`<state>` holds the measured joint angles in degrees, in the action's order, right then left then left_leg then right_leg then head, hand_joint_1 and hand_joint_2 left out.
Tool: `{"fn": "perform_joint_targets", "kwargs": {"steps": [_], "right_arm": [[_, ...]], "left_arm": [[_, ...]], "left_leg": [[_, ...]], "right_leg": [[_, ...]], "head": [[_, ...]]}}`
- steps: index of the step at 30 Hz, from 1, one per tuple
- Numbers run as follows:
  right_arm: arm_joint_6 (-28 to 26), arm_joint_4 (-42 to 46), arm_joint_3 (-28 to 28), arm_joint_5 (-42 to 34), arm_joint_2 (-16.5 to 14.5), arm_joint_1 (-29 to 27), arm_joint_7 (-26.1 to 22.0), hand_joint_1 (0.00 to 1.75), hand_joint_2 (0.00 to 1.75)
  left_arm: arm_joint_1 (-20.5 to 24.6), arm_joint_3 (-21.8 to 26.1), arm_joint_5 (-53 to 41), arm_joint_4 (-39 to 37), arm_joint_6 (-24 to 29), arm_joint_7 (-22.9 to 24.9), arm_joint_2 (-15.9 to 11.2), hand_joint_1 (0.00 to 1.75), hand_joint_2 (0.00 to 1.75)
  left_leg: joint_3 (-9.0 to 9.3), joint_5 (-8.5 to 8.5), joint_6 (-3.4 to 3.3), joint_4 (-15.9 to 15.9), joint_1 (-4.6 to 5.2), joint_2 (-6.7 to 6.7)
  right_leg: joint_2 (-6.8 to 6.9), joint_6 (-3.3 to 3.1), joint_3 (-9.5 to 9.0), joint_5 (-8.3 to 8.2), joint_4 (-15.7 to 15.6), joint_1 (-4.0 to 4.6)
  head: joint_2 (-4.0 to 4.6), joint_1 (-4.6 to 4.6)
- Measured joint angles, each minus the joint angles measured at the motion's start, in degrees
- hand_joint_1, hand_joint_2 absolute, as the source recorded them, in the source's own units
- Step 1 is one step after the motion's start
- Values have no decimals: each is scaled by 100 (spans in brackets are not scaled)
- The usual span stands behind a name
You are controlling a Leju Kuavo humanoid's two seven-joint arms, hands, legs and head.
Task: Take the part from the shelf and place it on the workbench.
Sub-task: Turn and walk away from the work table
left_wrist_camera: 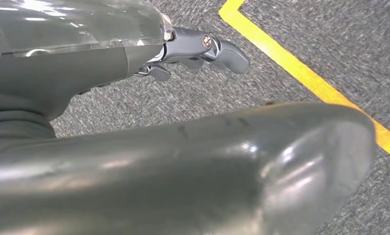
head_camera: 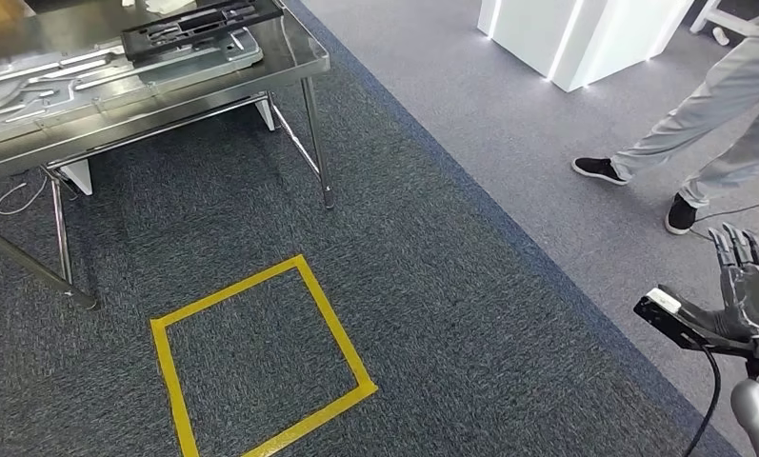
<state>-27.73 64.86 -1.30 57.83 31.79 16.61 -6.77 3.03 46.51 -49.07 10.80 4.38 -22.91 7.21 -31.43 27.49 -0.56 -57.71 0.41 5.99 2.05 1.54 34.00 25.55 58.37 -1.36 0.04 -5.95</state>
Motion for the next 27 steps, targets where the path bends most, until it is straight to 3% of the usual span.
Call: {"fn": "perform_joint_targets", "kwargs": {"steps": [1, 4, 15, 17, 20, 21, 23, 25, 26, 27], "right_arm": [[-18, -116, -45, -9, -33, 115, -25, 0, 0], [-26, -369, -149, -29, -129, 361, -58, 0, 0], [15, -814, -350, -59, -278, 740, -66, 0, 0], [17, -938, -432, 58, -295, 885, 3, 0, 0], [-10, -1060, -534, 207, -291, 1036, 96, 0, 0], [-20, -1085, -550, 216, -278, 1061, 117, 0, 0], [-33, -1136, -565, 194, -224, 1077, 140, 0, 0], [-35, -1171, -572, 157, -164, 1035, 147, 0, 0], [-35, -1179, -578, 140, -144, 1008, 147, 0, 0], [-36, -1184, -584, 126, -131, 989, 148, 0, 0]], "left_arm": [[5, 18, 4, 0, 8, 0, 0, 0, 0], [6, 51, 21, 0, 22, 0, 0, 0, 0], [-8, 102, 42, 0, 41, -3, 2, 0, 0], [-6, 132, 45, 0, 55, -15, -3, 0, 0], [-5, 176, 36, 0, 69, -35, 9, 0, 0], [-3, 184, 26, 0, 72, -37, 19, 0, 0], [-4, 189, -2, 0, 73, -37, 34, 0, 0], [-23, 191, -25, 0, 72, -33, 42, 0, 0], [-36, 192, -28, 0, 72, -28, 46, 0, 0], [-46, 193, -31, 0, 72, -24, 47, 0, 0]], "left_leg": [[3, -1, -14, 8, -4, -22], [3, 3, -147, 21, -10, -98], [-10, -40, -9, 38, -43, -134], [-17, -31, -6, 25, -26, -135], [125, -176, -123, 303, -43, -168], [186, -250, -151, 422, -70, -196], [221, -323, -169, 518, -108, -276], [189, -316, -138, 479, -135, -379], [171, -296, -104, 432, -161, -437], [144, -261, -54, 355, -199, -494]], "right_leg": [[-20, -24, 0, -6, -3, -1], [-44, -58, -8, 0, -5, 16], [-8, -105, 4, 31, 18, 57], [8, -77, -4, 10, -7, 32], [-3, -8, -73, 18, -63, 15], [-54, 12, -26, 127, 82, 13], [-159, 62, 243, 471, 700, -23], [-186, 151, 496, 648, 1234, -91], [-187, 205, 502, 585, 1241, -133], [-189, 268, 401, 421, 1030, -181]], "head": [[0, 0], [0, 0], [0, 0], [0, 0], [0, 0], [0, 0], [0, 1], [0, 1], [0, 1], [0, 1]]}}
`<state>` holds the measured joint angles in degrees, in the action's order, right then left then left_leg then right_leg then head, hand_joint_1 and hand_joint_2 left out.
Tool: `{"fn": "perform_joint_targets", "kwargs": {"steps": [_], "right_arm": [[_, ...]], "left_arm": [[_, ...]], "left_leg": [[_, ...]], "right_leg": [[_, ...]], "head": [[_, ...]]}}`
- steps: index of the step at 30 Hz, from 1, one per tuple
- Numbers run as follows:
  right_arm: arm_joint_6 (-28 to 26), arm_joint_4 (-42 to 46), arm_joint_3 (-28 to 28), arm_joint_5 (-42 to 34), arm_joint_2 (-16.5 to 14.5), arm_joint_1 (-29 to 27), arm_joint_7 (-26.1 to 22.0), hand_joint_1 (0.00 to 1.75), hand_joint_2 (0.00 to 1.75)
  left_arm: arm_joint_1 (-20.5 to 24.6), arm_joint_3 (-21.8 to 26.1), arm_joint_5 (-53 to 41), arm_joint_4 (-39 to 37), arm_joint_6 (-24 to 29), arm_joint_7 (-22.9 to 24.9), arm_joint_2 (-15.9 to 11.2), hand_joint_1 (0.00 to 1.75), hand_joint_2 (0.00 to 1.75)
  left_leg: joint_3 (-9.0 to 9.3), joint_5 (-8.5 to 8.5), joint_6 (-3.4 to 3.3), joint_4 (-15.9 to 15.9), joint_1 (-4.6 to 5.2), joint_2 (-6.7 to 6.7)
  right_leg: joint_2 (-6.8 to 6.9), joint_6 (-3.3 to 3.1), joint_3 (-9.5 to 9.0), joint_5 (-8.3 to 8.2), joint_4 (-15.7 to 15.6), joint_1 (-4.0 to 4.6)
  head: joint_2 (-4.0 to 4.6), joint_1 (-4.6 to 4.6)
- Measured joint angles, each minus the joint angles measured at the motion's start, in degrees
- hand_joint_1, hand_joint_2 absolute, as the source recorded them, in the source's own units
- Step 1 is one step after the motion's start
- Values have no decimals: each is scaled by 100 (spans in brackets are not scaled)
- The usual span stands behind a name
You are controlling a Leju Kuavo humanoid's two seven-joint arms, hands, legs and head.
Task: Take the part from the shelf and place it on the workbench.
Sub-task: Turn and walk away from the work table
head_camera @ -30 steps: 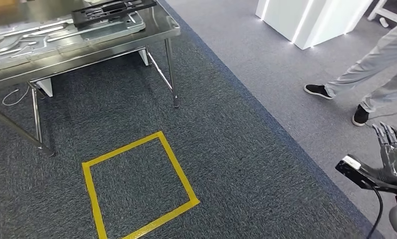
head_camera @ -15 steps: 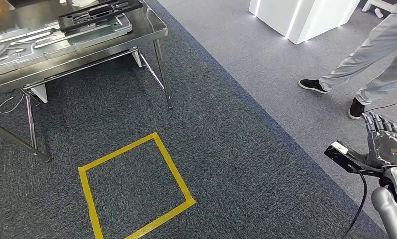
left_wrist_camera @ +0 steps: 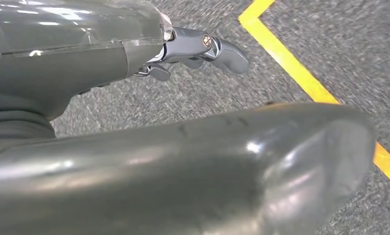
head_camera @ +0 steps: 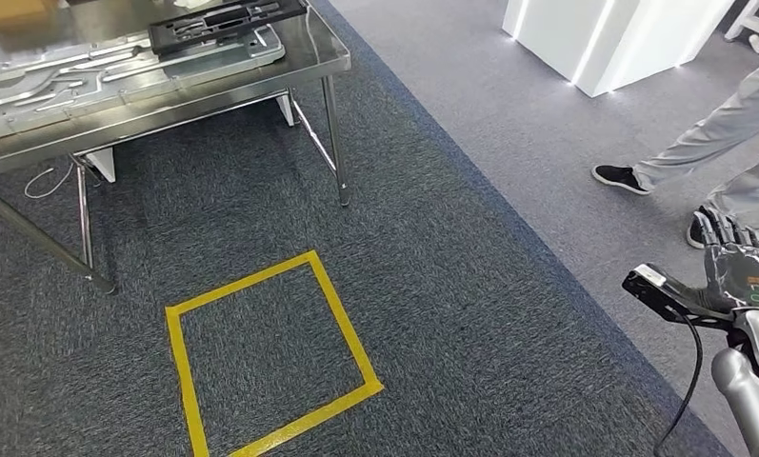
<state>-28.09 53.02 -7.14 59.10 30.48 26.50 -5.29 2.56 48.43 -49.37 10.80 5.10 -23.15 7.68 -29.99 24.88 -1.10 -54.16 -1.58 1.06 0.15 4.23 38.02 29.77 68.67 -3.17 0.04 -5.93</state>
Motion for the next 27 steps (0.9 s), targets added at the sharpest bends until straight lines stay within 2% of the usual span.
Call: {"fn": "perform_joint_targets", "kwargs": {"steps": [1, 2, 3, 4, 5, 6, 7, 9, 12, 16, 18, 20, 22, 23, 24, 26, 27], "right_arm": [[0, -2, -6, -9, 7, -7, 1, 0, 0], [-2, -10, -14, -14, 5, -8, 1, 0, 44], [-19, -25, -22, -13, 9, 17, -2, 0, 87], [-48, -47, -34, -7, -7, 46, -5, 0, 131], [-83, -87, -51, 10, -31, 91, -9, 0, 175], [-120, -139, -76, 31, -60, 155, -15, 0, 175], [-140, -207, -111, 35, -110, 207, -30, 0, 175], [-145, -332, -169, -55, -168, 275, -104, 0, 175], [-131, -400, -196, -359, -192, 226, -273, 0, 175], [-105, -407, -205, -476, -196, 153, -334, 0, 175], [-85, -406, -209, -476, -196, 126, -336, 0, 175], [-63, -393, -210, -478, -185, 117, -332, 0, 175], [-49, -368, -210, -492, -143, 119, -320, 0, 175], [-45, -356, -210, -507, -112, 127, -310, 0, 175], [-40, -349, -209, -522, -84, 133, -300, 0, 175], [-29, -340, -208, -549, -38, 121, -281, 0, 175], [-25, -338, -208, -554, -24, 97, -278, 0, 175]], "left_arm": [[-5, 2, 2, 0, 2, 3, 0, 0, 0], [-3, 7, 7, 0, 6, 5, -6, 0, 0], [1, 14, 12, 0, 15, 6, -9, 0, 0], [3, 23, 16, 0, 28, 4, -13, 0, 0], [-3, 33, 18, 0, 42, 3, -12, 0, 0], [-17, 42, 17, 0, 55, 1, -7, 0, 0], [-31, 51, 13, 0, 64, -2, -4, 0, 0], [-41, 75, 1, 0, 75, -2, -3, 0, 0], [-36, 112, -33, 0, 82, 5, -12, 0, 0], [-43, 130, -59, 0, 83, 19, -14, 0, 0], [-40, 132, -67, 0, 84, 20, -15, 0, 0], [-36, 133, -82, 0, 85, 20, -15, 0, 0], [-28, 132, -98, 0, 84, 18, 1, 0, 0], [-23, 132, -102, 0, 81, 15, 14, 0, 0], [-22, 131, -104, 0, 77, 14, 26, 0, 0], [-22, 131, -107, 0, 67, 14, 40, 0, 0], [-22, 131, -108, 0, 63, 15, 43, 0, 0]], "left_leg": [[-41, 55, 63, -111, -45, -46], [-100, 118, 138, -235, -60, -85], [-176, 182, 201, -374, -75, -116], [-245, 234, 260, -480, -72, -134], [-298, 261, 310, -538, -55, -146], [-326, 258, 313, -567, -60, -152], [-333, 236, 297, -549, -52, -151], [-319, 189, 229, -499, -49, -150], [-307, 200, 236, -449, -42, -150], [-310, 229, 241, -452, -39, -149], [-324, 249, 231, -469, -33, -150], [-317, 241, 208, -471, -8, -148], [-200, 144, 163, -282, -34, -95], [-132, 87, 136, -168, -51, -52], [-76, 46, 119, -79, -67, -2], [-52, 48, 77, -75, -39, 90], [-55, 69, 61, -101, -23, 136]], "right_leg": [[-15, 77, -163, -164, -340, -52], [-37, 141, -288, -264, -603, -79], [-69, 132, -359, -307, -776, -95], [-96, 83, -354, -279, -817, -106], [-110, 2, -310, -252, -767, -101], [-118, -87, -286, -260, -765, -111], [-117, -121, -266, -267, -761, -120], [-122, -151, -244, -284, -764, -119], [-114, -162, -223, -288, -763, -149], [-114, -157, -199, -291, -759, -206], [-119, -135, -194, -297, -762, -219], [-149, -72, -224, -327, -827, -203], [-150, -9, -287, -331, -891, -166], [-126, 6, -264, -272, -819, -137], [-87, 5, -174, -158, -620, -112], [-47, 10, 152, 100, -14, -55], [-45, 16, 282, 146, 215, -36]], "head": [[0, 1], [0, 2], [0, 4], [0, 3], [0, 5], [0, 1], [0, -6], [0, -14], [0, -14], [0, -14], [0, -14], [0, -14], [0, -10], [0, -9], [0, -7], [0, -5], [0, -4]]}}
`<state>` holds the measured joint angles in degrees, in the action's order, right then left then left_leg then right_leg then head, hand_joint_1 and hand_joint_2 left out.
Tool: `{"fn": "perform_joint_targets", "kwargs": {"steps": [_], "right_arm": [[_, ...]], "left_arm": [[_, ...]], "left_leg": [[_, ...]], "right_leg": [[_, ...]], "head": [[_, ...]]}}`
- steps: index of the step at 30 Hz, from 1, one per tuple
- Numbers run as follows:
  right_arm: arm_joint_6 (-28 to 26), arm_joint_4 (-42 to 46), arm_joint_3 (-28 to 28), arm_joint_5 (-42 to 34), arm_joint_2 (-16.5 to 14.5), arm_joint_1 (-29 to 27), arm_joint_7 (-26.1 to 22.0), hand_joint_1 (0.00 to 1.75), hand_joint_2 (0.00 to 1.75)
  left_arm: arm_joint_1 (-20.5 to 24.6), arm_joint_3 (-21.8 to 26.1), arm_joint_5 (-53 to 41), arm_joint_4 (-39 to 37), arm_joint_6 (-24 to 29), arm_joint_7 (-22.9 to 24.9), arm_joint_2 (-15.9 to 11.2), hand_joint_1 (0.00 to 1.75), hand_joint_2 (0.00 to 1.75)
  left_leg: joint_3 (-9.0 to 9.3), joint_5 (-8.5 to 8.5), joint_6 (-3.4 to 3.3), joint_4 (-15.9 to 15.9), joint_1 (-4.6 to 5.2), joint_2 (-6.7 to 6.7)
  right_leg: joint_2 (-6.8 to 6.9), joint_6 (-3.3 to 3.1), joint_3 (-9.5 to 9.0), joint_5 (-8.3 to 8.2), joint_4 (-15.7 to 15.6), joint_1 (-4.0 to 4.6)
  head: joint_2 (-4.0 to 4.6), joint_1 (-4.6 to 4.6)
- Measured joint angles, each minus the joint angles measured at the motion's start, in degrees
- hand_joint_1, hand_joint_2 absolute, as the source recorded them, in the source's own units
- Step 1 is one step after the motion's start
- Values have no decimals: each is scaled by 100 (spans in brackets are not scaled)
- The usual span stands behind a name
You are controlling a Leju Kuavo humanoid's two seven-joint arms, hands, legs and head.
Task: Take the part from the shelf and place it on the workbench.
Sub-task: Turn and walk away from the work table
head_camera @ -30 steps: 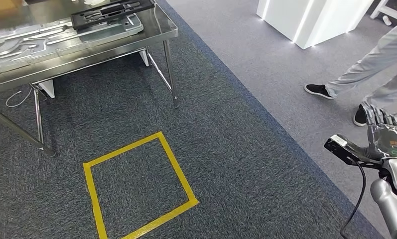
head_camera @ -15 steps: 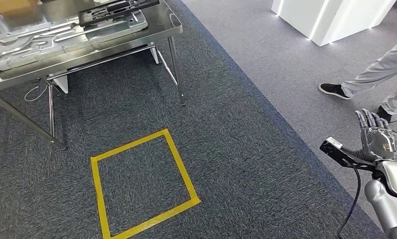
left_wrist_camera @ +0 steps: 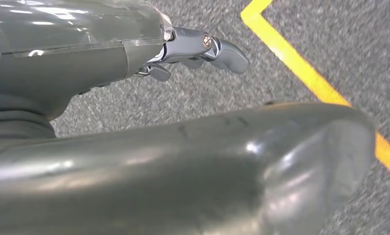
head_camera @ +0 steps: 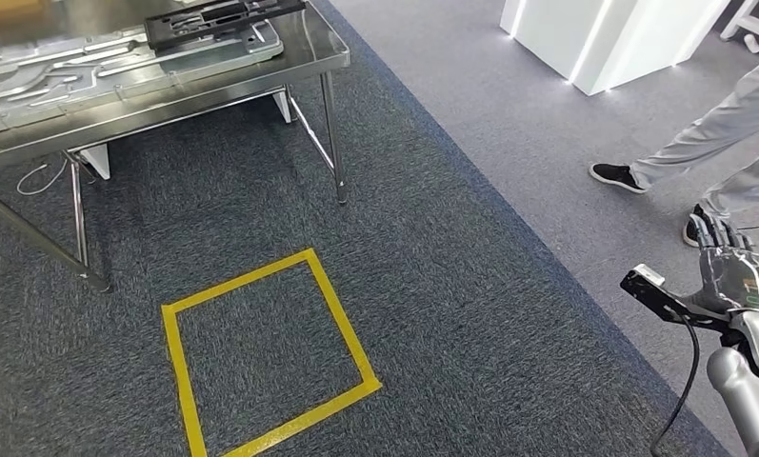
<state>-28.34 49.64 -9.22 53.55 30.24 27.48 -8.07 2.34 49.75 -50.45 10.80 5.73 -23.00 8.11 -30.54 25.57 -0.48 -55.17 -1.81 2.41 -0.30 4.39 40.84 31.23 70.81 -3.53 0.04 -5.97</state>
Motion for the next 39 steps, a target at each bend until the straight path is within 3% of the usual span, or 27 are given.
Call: {"fn": "perform_joint_targets", "kwargs": {"steps": [1, 2, 3, 5, 7, 9, 11, 13, 15, 16, 17, 18, 20, 22, 24, 25, 27, 29, 31, 32, 37, 38, 39], "right_arm": [[3, 0, -1, -3, 9, -24, 3, 0, 175], [4, 2, -1, -3, 17, -41, 4, 0, 175], [4, 7, -1, -3, 30, -50, 5, 0, 175], [4, 21, -1, -5, 55, -47, 12, 0, 175], [4, 45, -2, -5, 65, -46, 16, 0, 175], [4, 66, -2, -5, 92, -48, 17, 0, 175], [11, 89, -1, -9, 125, -46, 21, 0, 175], [26, 123, -2, -7, 111, -34, 24, 0, 175], [37, 135, -7, 15, 60, -26, 25, 0, 175], [39, 130, -11, 31, 32, -23, 25, 0, 175], [38, 123, -14, 50, 12, -17, 25, 0, 175], [35, 116, -17, 64, 0, -8, 26, 0, 175], [25, 109, -17, 84, -16, 22, 38, 0, 175], [14, 105, -17, 95, -40, 48, 60, 0, 175], [7, 103, -17, 107, -47, 44, 78, 0, 175], [7, 102, -17, 114, -41, 36, 85, 0, 175], [12, 100, -17, 142, -29, 69, 113, 0, 175], [31, 97, -18, 195, -46, 128, 133, 0, 175], [56, 89, -22, 242, -75, 143, 136, 0, 175], [65, 85, -25, 253, -82, 140, 136, 0, 175], [67, 75, -30, 267, -92, 139, 137, 0, 175], [67, 70, -32, 277, -95, 141, 137, 0, 175], [55, 62, -36, 298, -110, 155, 137, 0, 175]], "left_arm": [[1, 0, 0, 0, -2, 1, 5, 0, 0], [2, 0, 0, 0, -2, 1, 8, 0, 0], [3, 0, -1, 0, -3, 1, 12, 0, 0], [10, 0, -4, 1, -3, 1, 13, 0, 0], [15, 0, -7, 2, -3, 3, 10, 0, 0], [18, 0, -8, 2, -4, 5, 11, 0, 0], [24, 1, -9, 2, -3, 7, 13, 0, 0], [17, 3, -4, 2, 2, 7, 13, 0, 0], [2, 8, 2, 2, 11, 2, 13, 0, 0], [-2, 10, 3, 2, 17, -4, 13, 0, 0], [-4, 11, 3, 2, 21, -12, 13, 0, 0], [-3, 13, 2, 2, 24, -21, 13, 0, 0], [0, 14, -4, 2, 24, -35, 7, 0, 0], [2, 15, -14, 2, 24, -42, -2, 0, 0], [11, 15, -26, 2, 22, -46, 0, 0, 0], [19, 16, -34, 2, 20, -46, 3, 0, 0], [31, 17, -47, 2, 16, -47, 10, 0, 0], [27, 18, -51, 2, 15, -48, 11, 0, 0], [19, 19, -55, 2, 15, -48, 12, 0, 0], [17, 20, -56, 2, 15, -48, 13, 0, 0], [18, 20, -60, 2, 15, -49, 13, 0, 0], [19, 20, -63, 2, 14, -51, 14, 0, 0], [20, 21, -67, 2, 16, -57, 19, 0, 0]], "left_leg": [[-3, 29, -13, -35, 14, 50], [-6, 65, -15, -80, 24, 100], [-7, 111, -5, -138, 29, 152], [-7, 204, 44, -241, 56, 240], [10, 268, 111, -284, 93, 329], [42, 310, 167, -285, 94, 429], [5, 477, 204, -448, 68, 256], [-250, 874, 202, -1068, 59, -72], [-602, 1196, 167, -1829, 72, -193], [-687, 1202, 142, -1990, 79, -208], [-665, 1086, 107, -1911, 85, -223], [-542, 885, 63, -1621, 95, -263], [-214, 492, -38, -833, 111, -508], [-64, 341, -87, -434, 131, -644], [-47, 302, -119, -383, 150, -519], [-28, 262, -155, -337, 151, -449], [-2, 176, -238, -228, 142, -303], [-8, 151, -273, -199, 168, -158], [-20, 152, -277, -201, 185, -24], [-22, 153, -278, -202, 188, 12], [-23, 156, -277, -204, 191, 69], [-21, 161, -273, -206, 192, 114], [-13, 193, -240, -224, 211, 217]], "right_leg": [[7, 2, 45, -53, 54, 12], [28, 0, -24, -202, -107, 22], [92, -6, -192, -390, -456, 32], [335, -81, -474, -621, -1011, 81], [434, -186, -505, -627, -1108, 135], [297, -261, -482, -643, -1127, 141], [170, -329, -475, -675, -1155, 120], [40, -382, -459, -700, -1170, 124], [-121, -409, -432, -714, -1168, 157], [-208, -412, -424, -719, -1167, 175], [-293, -410, -422, -724, -1165, 190], [-375, -405, -426, -730, -1163, 201], [-528, -375, -426, -746, -1160, 208], [-663, -311, -398, -779, -1162, 196], [-783, -217, -372, -828, -1195, 176], [-743, -183, -357, -831, -1195, 171], [-437, -146, -240, -673, -978, 190], [-97, -124, 64, -306, -306, 206], [-7, -96, 335, -60, 319, 198], [1, -89, 390, -24, 452, 196], [9, -82, 365, -82, 430, 191], [26, -78, 264, -183, 262, 188], [164, -118, 22, -344, -168, 205]], "head": [[0, 0], [0, 0], [0, 1], [0, 2], [0, 2], [0, -1], [0, -3], [0, -5], [0, -6], [0, -6], [0, -6], [0, -6], [0, -6], [0, -6], [0, -6], [0, -5], [0, -3], [0, -1], [0, -1], [0, -1], [0, -1], [0, -1], [0, -1]]}}
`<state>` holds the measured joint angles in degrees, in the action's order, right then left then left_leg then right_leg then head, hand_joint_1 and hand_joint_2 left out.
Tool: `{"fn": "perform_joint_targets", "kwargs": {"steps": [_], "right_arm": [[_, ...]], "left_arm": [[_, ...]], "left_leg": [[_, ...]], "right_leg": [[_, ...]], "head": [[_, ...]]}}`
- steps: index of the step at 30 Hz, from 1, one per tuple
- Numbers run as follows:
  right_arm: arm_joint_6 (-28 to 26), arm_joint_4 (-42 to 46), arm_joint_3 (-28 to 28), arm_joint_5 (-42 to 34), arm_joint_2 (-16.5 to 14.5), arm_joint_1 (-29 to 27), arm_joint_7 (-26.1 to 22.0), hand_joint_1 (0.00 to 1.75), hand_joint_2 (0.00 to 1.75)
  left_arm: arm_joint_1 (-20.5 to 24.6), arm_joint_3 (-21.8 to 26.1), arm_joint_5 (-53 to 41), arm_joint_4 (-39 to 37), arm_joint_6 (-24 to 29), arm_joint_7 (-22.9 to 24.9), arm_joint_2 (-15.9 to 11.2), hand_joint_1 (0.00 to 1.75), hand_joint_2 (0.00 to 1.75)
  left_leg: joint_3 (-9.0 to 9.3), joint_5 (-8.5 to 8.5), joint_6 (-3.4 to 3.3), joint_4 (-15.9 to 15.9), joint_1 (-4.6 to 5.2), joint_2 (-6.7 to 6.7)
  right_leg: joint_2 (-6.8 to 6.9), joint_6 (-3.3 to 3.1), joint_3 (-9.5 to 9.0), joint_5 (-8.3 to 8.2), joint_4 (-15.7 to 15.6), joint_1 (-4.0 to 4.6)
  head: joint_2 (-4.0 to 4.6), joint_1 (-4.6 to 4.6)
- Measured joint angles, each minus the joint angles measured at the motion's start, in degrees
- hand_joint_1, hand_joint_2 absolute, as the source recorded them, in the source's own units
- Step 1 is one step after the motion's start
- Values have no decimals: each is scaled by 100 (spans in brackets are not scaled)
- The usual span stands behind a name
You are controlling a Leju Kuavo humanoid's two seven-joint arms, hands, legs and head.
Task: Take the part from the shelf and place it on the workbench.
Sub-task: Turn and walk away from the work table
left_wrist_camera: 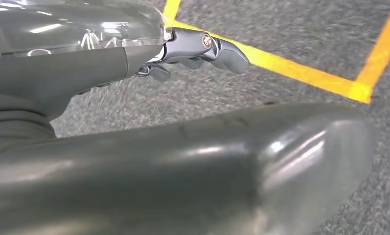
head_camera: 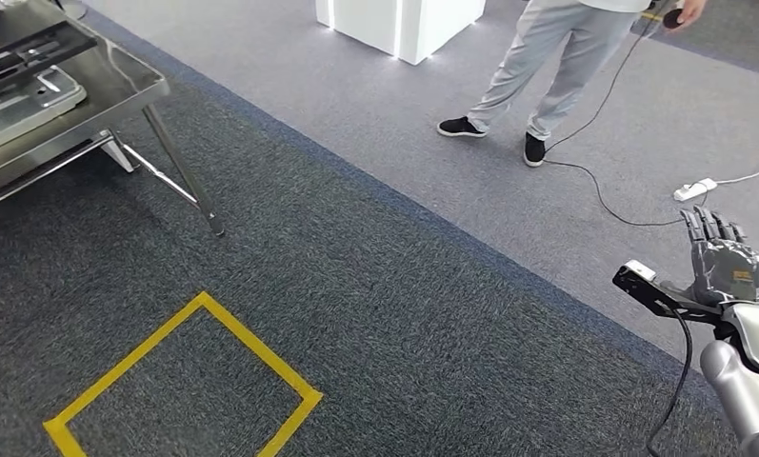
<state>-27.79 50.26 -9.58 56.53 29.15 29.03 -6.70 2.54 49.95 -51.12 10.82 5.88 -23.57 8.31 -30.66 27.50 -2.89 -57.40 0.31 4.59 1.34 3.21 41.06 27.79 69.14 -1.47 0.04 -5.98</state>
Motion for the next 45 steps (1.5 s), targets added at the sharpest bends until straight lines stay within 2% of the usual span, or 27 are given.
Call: {"fn": "perform_joint_targets", "kwargs": {"steps": [2, 3, 5, 7, 9, 10, 11, 12, 14, 16, 18, 20, 22, 24, 25, 27, 29, 30, 31, 33, 35, 38, 40, 41, 42, 44, 45], "right_arm": [[-37, -25, -8, 61, -36, 29, 1, 0, 175], [-60, -39, -11, 94, -56, 43, 4, 0, 175], [-83, -61, -14, 131, -82, 66, 21, 0, 175], [-99, -73, -18, 141, -127, 86, 34, 0, 175], [-108, -81, -24, 123, -161, 47, 36, 0, 175], [-108, -78, -25, 104, -162, 4, 39, 0, 175], [-108, -60, -25, 80, -154, -52, 43, 0, 175], [-107, -30, -22, 55, -143, -109, 49, 0, 175], [-107, 41, -17, 19, -126, -201, 58, 0, 175], [-106, 97, -11, 5, -111, -272, 66, 0, 175], [-103, 161, 10, 2, -66, -394, 84, 0, 175], [-102, 224, 47, 3, -9, -504, 114, 0, 175], [-102, 280, 67, 13, 13, -553, 139, 0, 175], [-102, 318, 68, 24, 10, -622, 149, 0, 175], [-102, 326, 68, 26, 10, -663, 152, 0, 175], [-101, 350, 81, 33, 11, -711, 159, 0, 175], [-97, 406, 117, 55, 12, -720, 174, 0, 175], [-95, 441, 135, 72, 12, -727, 183, 0, 175], [-93, 466, 153, 86, 16, -737, 189, 0, 175], [-91, 500, 190, 104, 30, -776, 199, 0, 175], [-94, 537, 229, 124, 45, -805, 216, 0, 175], [-89, 606, 247, 190, 15, -822, 259, 0, 175], [-58, 657, 260, 230, -12, -889, 287, 0, 175], [-40, 690, 277, 240, -18, -935, 297, 0, 175], [-26, 729, 303, 246, -21, -979, 304, 0, 175], [-15, 800, 359, 253, -26, -1035, 310, 0, 175], [-12, 826, 380, 255, -30, -1052, 314, 0, 175]], "left_arm": [[9, 6, -7, 0, 7, -9, 11, 0, 0], [14, 9, -12, 0, 11, -11, 15, 0, 0], [14, 14, -21, 0, 15, -8, 15, 0, 0], [-3, 20, -32, 0, 15, -7, 15, 0, 0], [-22, 23, -47, -1, 14, -4, 16, 0, 0], [-28, 23, -57, -2, 13, -2, 17, 0, 0], [-31, 23, -69, -2, 12, 1, 17, 0, 0], [-33, 23, -83, -2, 10, 5, 17, 0, 0], [-36, 23, -106, -2, 8, 12, 17, 0, 0], [-39, 23, -118, -2, 6, 18, 17, 0, 0], [-26, 25, -130, -1, 2, 22, 16, 0, 0], [-13, 25, -149, 0, -3, 23, 16, 0, 0], [-17, 25, -166, 0, -8, 26, 17, 0, 0], [-25, 25, -171, 0, -13, 29, 17, 0, 0], [-26, 25, -171, 0, -14, 29, 17, 0, 0], [-20, 25, -174, 0, -14, 29, 17, 0, 0], [-12, 25, -183, 0, -15, 29, 17, 0, 0], [-8, 25, -189, 0, -17, 29, 17, 0, 0], [-2, 25, -196, 0, -18, 30, 16, 0, 0], [18, 25, -212, 0, -20, 31, 16, 0, 0], [35, 25, -223, 0, -20, 34, 16, 0, 0], [23, 25, -231, 0, -20, 45, 17, 0, 0], [8, 25, -242, -1, -20, 50, 17, 0, 0], [3, 25, -252, -1, -20, 50, 17, 0, 0], [0, 25, -263, -1, -20, 50, 17, 0, 0], [-5, 25, -281, 0, -20, 49, 16, 0, 0], [-6, 25, -285, 0, -20, 49, 16, 0, 0]], "left_leg": [[38, 76, 91, -29, 41, 267], [52, 132, 152, -65, 50, 317], [-34, 335, 216, -329, 18, 40], [-350, 729, 251, -1051, -10, -335], [-673, 967, 259, -1724, -16, -426], [-713, 916, 256, -1784, -21, -433], [-643, 751, 248, -1602, -30, -452], [-486, 517, 237, -1234, -43, -524], [-173, 174, 213, -487, -77, -827], [-67, 100, 178, -207, -82, -969], [-48, 56, 103, -160, -67, -815], [-25, -11, 7, -81, -64, -651], [-30, -46, -45, -39, -44, -482], [-49, -46, -57, -42, -14, -315], [-55, -41, -59, -46, -3, -231], [-55, -24, -50, -58, 7, -64], [-46, 12, -13, -81, 31, 83], [-40, 31, 14, -90, 43, 145], [-31, 47, 42, -92, 54, 202], [-5, 74, 96, -84, 60, 314], [-36, 205, 154, -235, 42, 146], [-471, 744, 200, -1246, -3, -357], [-722, 877, 203, -1756, -5, -423], [-702, 766, 196, -1688, -6, -435], [-577, 562, 182, -1397, -8, -470], [-234, 163, 147, -589, -25, -748], [-122, 60, 135, -322, -34, -871]], "right_leg": [[182, -107, -431, -274, -800, 42], [232, -176, -569, -347, -1075, 50], [67, -245, -561, -378, -1103, 18], [-92, -295, -546, -397, -1110, 8], [-269, -309, -532, -405, -1104, 16], [-360, -308, -529, -408, -1098, 17], [-448, -304, -529, -409, -1089, 16], [-535, -295, -528, -408, -1076, 12], [-710, -249, -504, -413, -1044, 12], [-873, -162, -457, -446, -1043, -2], [-967, -71, -426, -490, -1071, -34], [-700, -31, -326, -372, -900, -21], [-309, -21, -36, -18, -282, 7], [-183, -2, 264, 266, 401, 3], [-160, 3, 294, 273, 512, 0], [-84, -7, -11, 15, 40, 7], [151, -59, -459, -237, -753, 49], [226, -98, -584, -291, -985, 75], [251, -136, -621, -296, -1075, 101], [107, -205, -615, -322, -1091, 104], [-23, -267, -627, -354, -1133, 70], [-219, -326, -623, -377, -1151, 54], [-375, -332, -614, -381, -1145, 63], [-458, -330, -613, -383, -1137, 65], [-540, -325, -614, -384, -1126, 64], [-698, -297, -598, -387, -1092, 62], [-772, -269, -578, -394, -1081, 57]], "head": [[0, 0], [0, -1], [0, -2], [0, -3], [0, -4], [0, -3], [0, -3], [0, -3], [0, -3], [0, -3], [0, -3], [0, -1], [0, 1], [0, 2], [0, 2], [0, 2], [0, 2], [0, 2], [0, 2], [0, 2], [0, 1], [0, 1], [0, 1], [0, 1], [0, 1], [0, 1], [0, 1]]}}
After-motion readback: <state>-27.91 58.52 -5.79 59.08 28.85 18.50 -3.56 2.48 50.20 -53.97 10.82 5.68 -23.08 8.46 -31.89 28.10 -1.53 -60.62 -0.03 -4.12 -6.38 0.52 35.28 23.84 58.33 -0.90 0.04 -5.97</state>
